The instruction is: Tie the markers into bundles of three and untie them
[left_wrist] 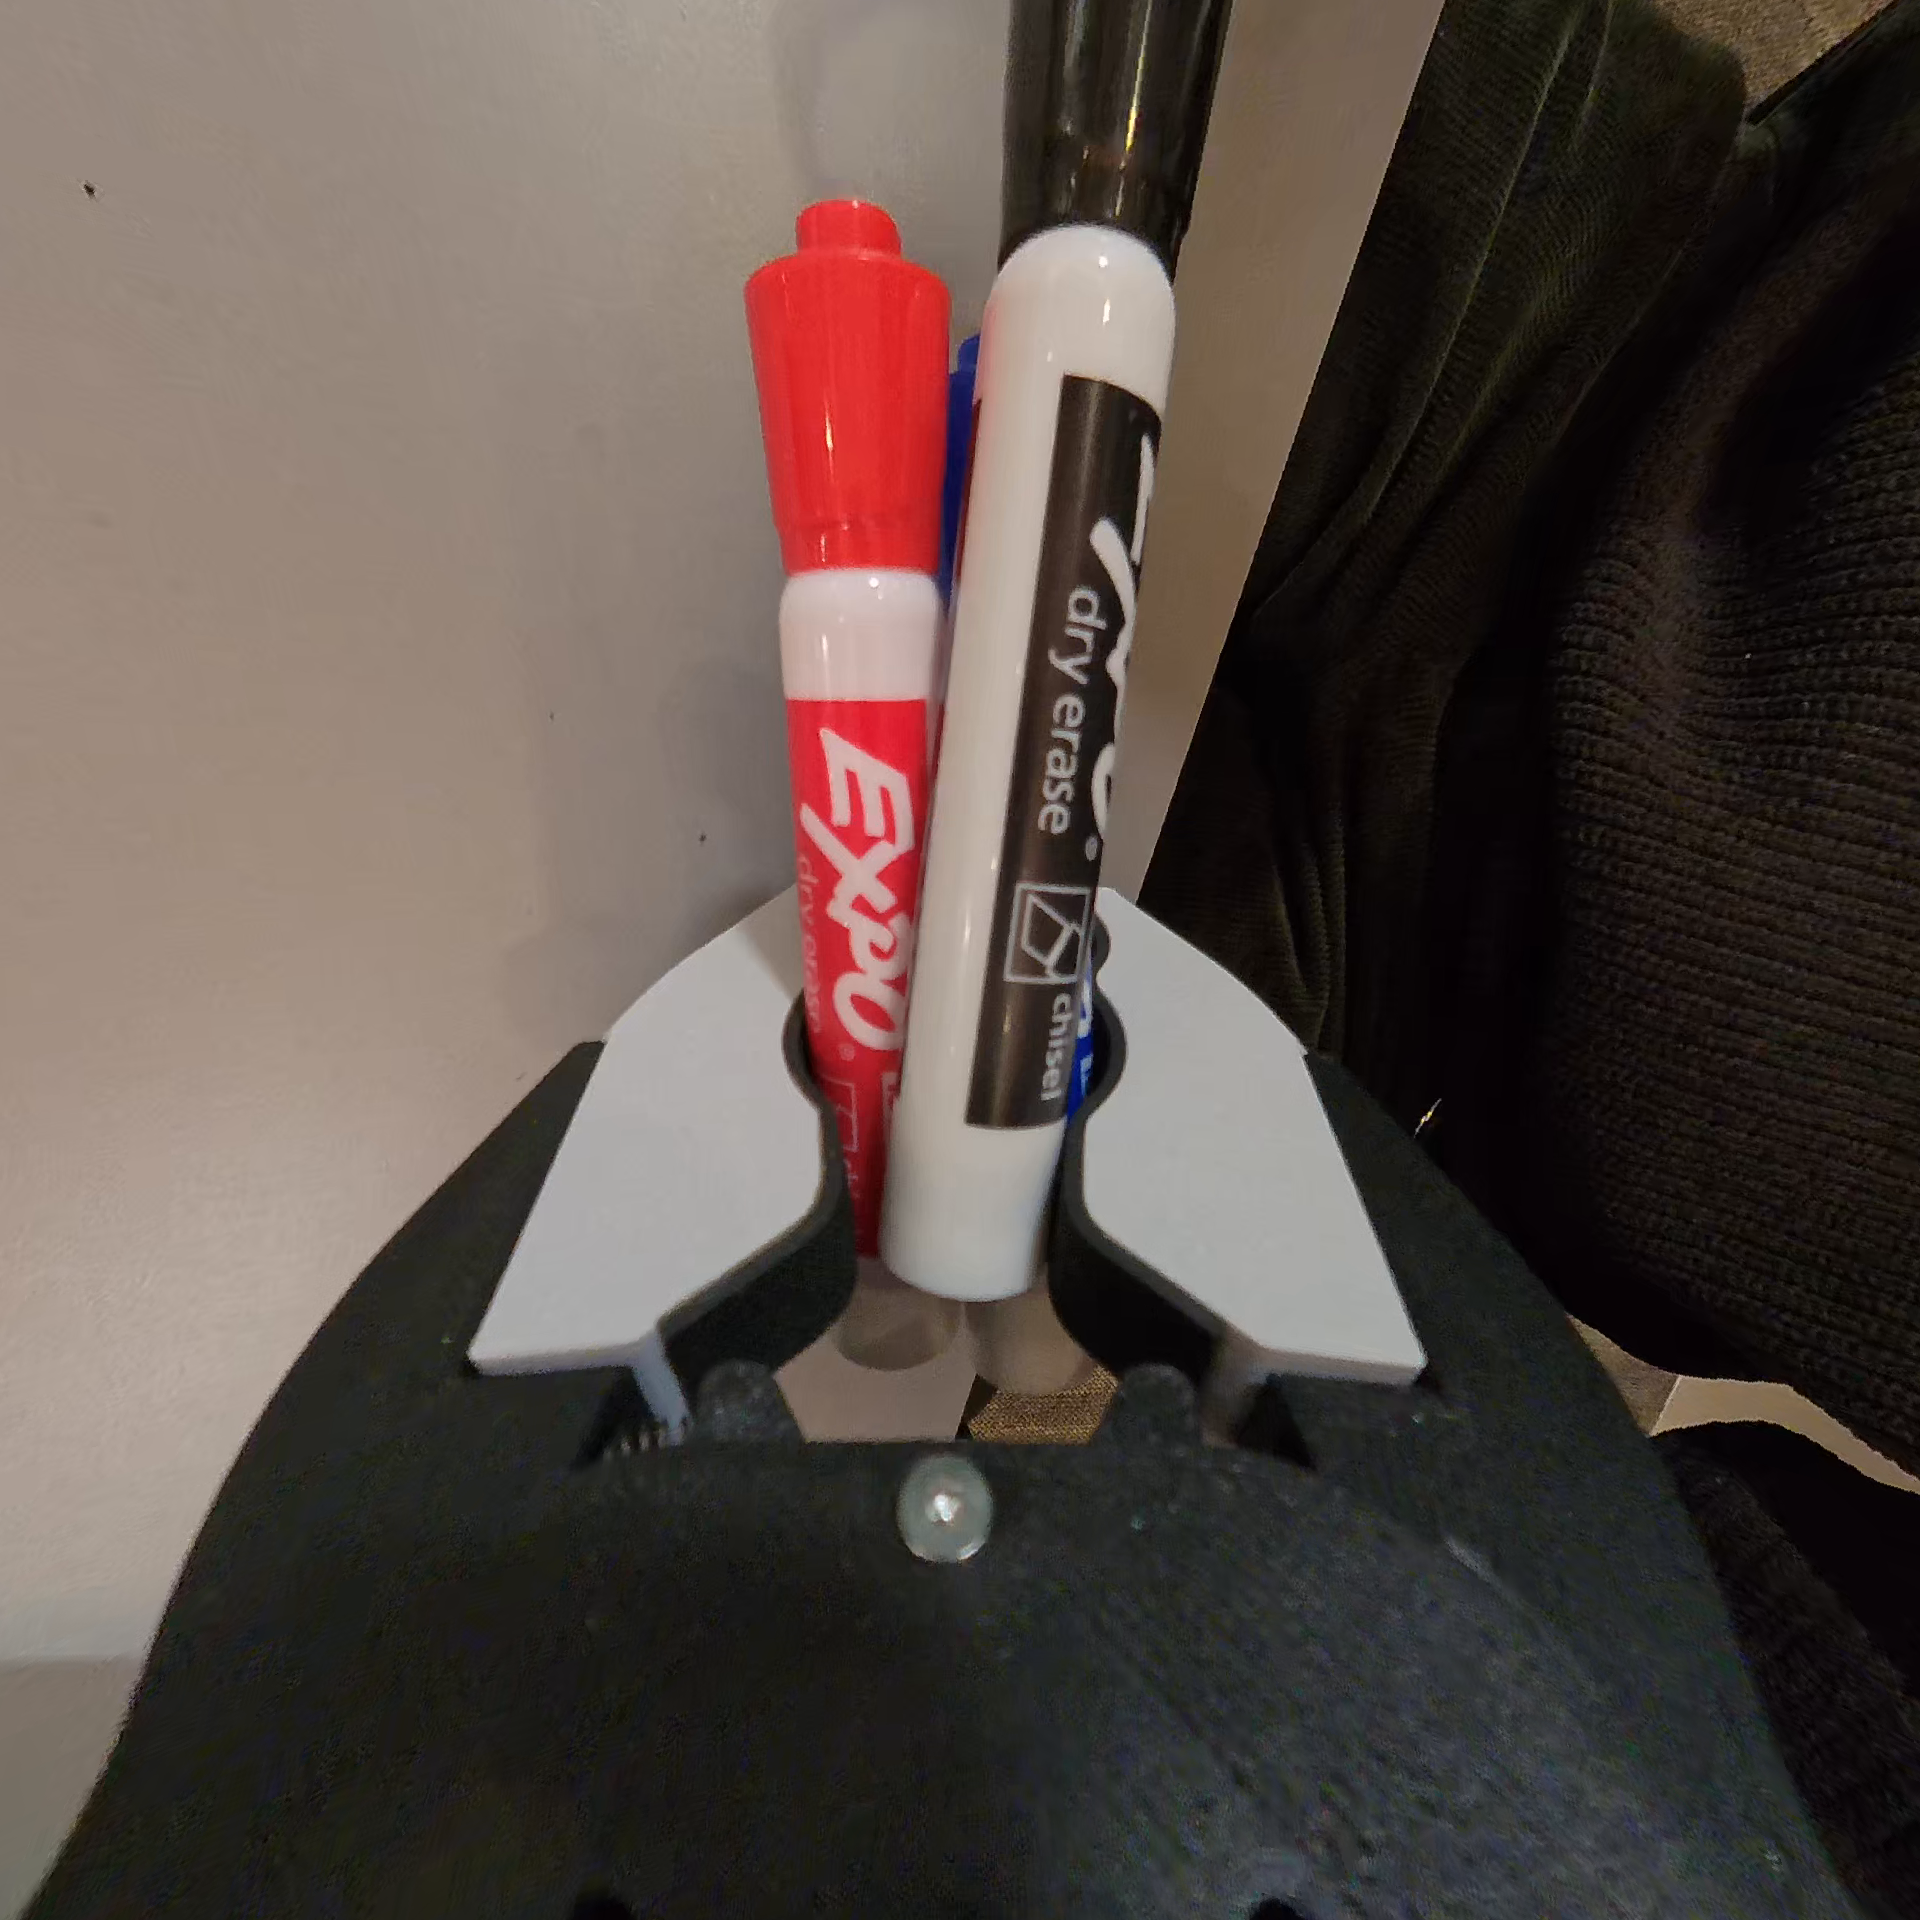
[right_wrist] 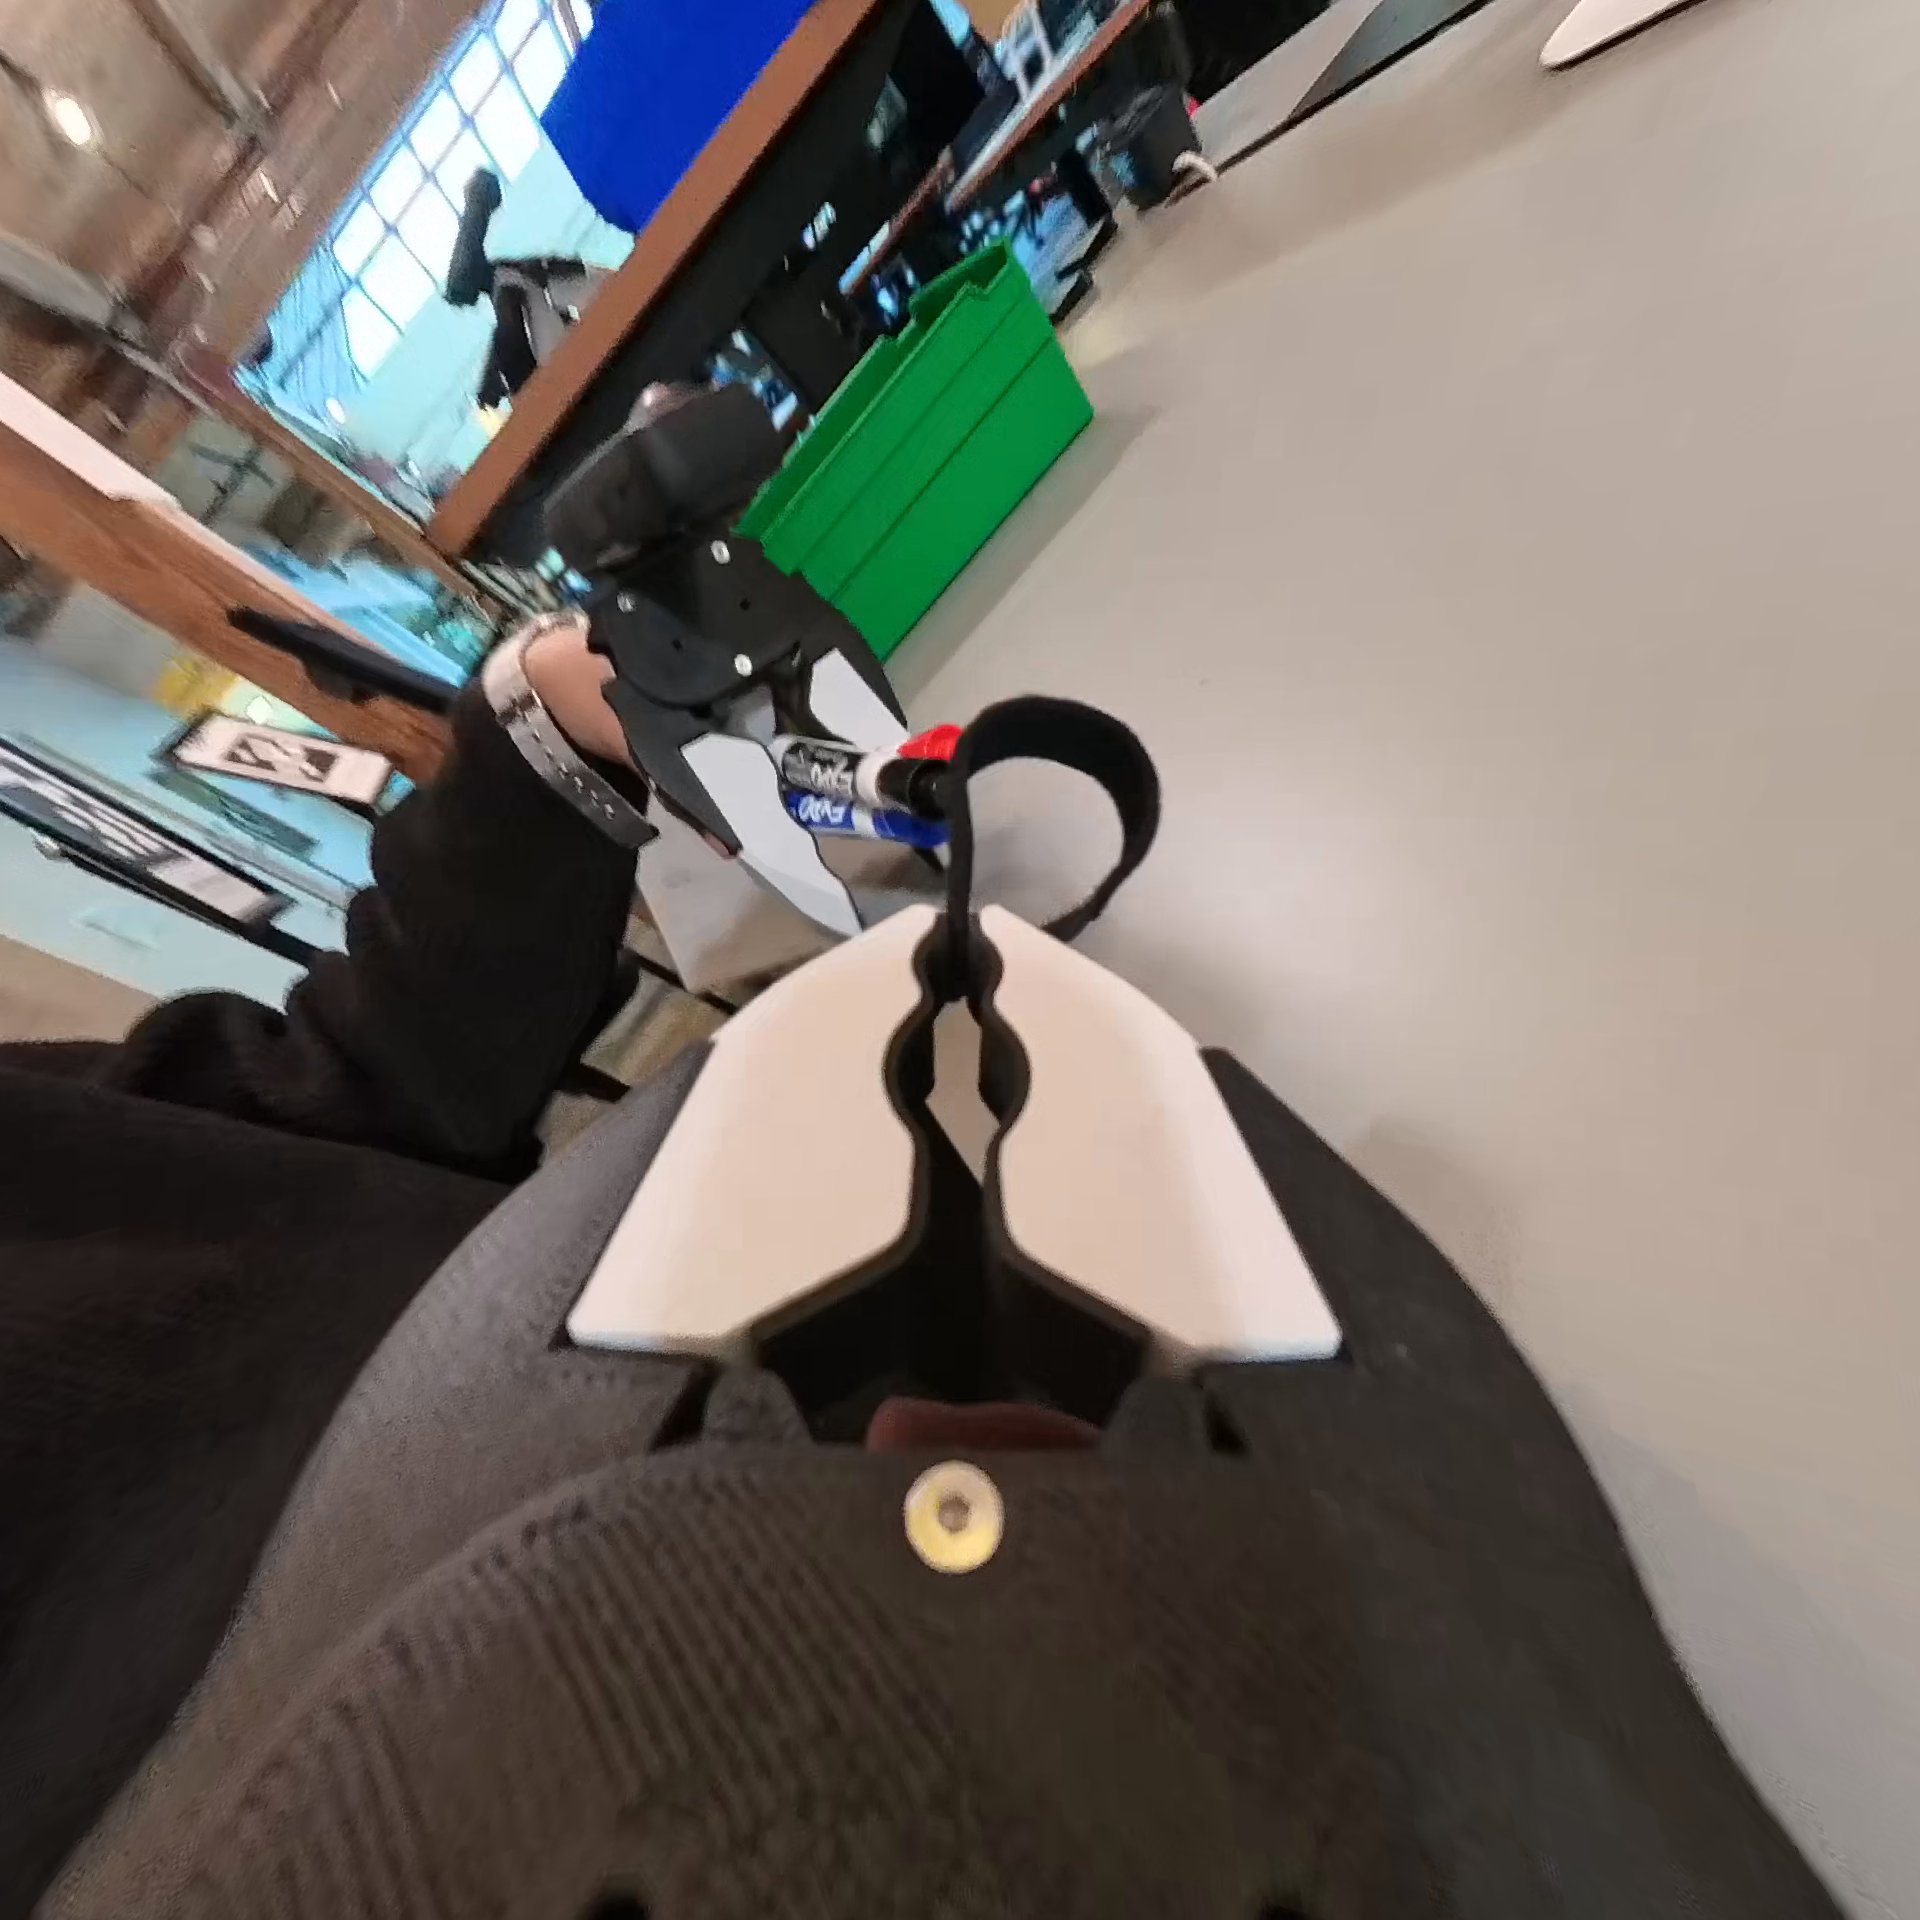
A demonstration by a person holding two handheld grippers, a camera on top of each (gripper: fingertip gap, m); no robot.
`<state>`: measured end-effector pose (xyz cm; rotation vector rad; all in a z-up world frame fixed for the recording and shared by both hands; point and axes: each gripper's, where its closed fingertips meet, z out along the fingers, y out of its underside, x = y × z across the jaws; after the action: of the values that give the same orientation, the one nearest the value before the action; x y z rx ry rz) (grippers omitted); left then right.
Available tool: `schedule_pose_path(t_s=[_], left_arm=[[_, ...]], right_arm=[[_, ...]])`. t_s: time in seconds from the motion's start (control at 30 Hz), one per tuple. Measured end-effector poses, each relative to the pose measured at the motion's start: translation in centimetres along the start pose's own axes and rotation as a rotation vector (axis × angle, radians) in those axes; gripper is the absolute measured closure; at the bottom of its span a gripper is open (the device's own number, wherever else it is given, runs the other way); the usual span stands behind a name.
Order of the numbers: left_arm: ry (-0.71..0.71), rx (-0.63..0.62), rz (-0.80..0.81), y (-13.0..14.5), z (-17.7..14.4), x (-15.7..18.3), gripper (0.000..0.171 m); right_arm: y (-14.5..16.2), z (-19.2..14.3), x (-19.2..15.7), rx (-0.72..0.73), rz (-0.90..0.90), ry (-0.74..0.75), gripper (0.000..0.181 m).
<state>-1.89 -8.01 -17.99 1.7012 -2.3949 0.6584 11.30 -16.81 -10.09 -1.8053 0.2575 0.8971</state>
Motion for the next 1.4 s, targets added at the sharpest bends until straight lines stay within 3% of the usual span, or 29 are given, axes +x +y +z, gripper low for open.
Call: schedule_pose_path(t_s=[0.1,0.27,0.5,1.07,1.4], left_arm=[[-0.009,-0.007,0.022,0.1,0.0,0.0,0.126],[0.024,-0.006,0.101,-0.7,0.6,1.1,0.126],[0.068,0.053,0.165,-2.6,0.8,3.0,0.127],[0.08,0.003,0.258,-3.6,2.4,5.3,0.127],[0.124,0.068,0.211,-3.5,1.6,4.7,0.127]], right_arm=[[-1.0,0.0,0.7,0.061,0.046,0.021,0.178],[-2.1,1.3,1.5,0.1,-0.076,0.107,0.178],[-0.3,4.0,0.2,0.043,-0.109,0.098,0.178],[0.2,4.3,-1.7,0.034,0.172,-0.137,0.178],[-1.3,3.0,1.1,0.109,0.164,-0.001,0.178]])
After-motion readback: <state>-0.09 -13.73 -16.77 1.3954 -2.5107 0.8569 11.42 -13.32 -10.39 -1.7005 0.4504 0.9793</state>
